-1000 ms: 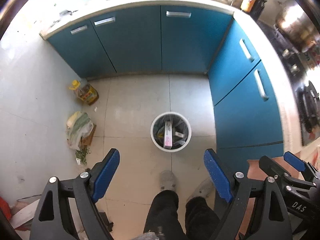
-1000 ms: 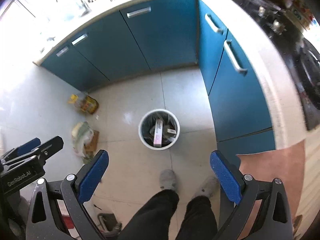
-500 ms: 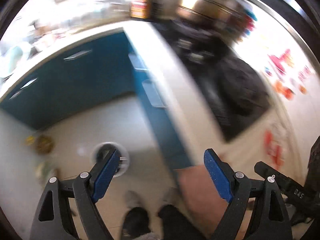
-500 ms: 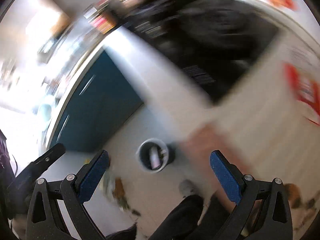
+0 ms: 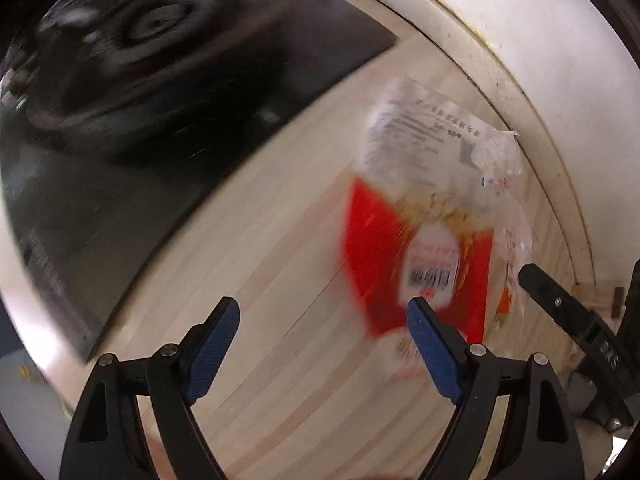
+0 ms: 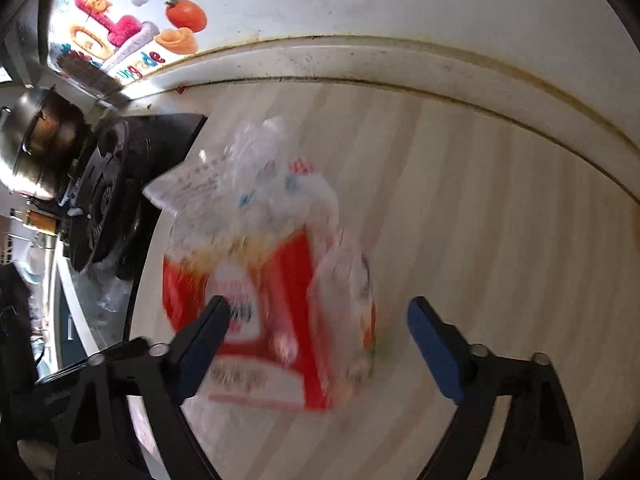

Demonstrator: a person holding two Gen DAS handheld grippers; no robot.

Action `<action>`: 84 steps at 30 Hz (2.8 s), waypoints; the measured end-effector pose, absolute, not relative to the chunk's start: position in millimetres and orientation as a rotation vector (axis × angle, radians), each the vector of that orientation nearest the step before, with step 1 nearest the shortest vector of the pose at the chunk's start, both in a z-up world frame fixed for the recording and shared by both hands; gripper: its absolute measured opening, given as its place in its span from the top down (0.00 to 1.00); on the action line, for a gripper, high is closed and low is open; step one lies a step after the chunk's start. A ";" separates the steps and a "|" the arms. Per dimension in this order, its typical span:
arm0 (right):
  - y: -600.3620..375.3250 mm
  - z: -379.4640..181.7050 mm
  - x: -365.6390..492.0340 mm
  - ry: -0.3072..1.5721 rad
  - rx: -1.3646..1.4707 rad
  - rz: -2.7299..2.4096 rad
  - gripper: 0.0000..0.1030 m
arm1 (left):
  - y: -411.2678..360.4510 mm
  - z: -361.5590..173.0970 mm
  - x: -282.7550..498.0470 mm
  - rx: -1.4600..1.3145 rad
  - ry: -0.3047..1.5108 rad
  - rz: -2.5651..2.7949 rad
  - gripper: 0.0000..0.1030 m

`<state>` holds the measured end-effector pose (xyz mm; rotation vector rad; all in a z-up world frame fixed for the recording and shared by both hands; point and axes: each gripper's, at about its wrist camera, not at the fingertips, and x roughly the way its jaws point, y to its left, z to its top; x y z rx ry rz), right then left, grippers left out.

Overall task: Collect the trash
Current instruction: 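Grasp the red snack bag with the left tool while the right tool grasps the clear plastic wrapper, then carry the snack bag and wrapper over the bin and open both tools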

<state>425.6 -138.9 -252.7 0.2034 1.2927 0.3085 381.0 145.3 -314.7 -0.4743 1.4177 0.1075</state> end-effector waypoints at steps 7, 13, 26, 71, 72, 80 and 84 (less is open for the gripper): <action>-128.7 -285.2 450.5 1.292 0.225 0.426 0.75 | 119.6 -327.8 424.8 -0.384 1.406 0.104 0.19; -130.8 -297.4 454.5 1.284 0.250 0.484 0.95 | 95.8 -316.1 430.9 -0.358 1.400 0.127 0.91; -110.0 -218.7 387.8 1.190 0.116 0.510 0.97 | 151.8 -202.1 292.6 -0.349 1.123 0.222 0.95; 454.1 -895.0 -41.3 1.915 -0.710 0.905 0.95 | 615.8 -801.0 -173.7 -1.066 1.557 0.784 0.84; 459.7 -898.5 -34.6 1.921 -0.711 0.896 0.88 | 617.5 -802.1 -179.1 -1.061 1.561 0.789 0.84; 485.3 -871.7 -30.6 1.831 -0.726 0.877 0.26 | 627.4 -776.4 -187.8 -0.948 1.524 0.888 0.18; 487.0 -829.5 -26.6 1.674 -0.811 0.862 0.00 | 620.2 -750.6 -196.0 -0.893 1.482 0.922 0.13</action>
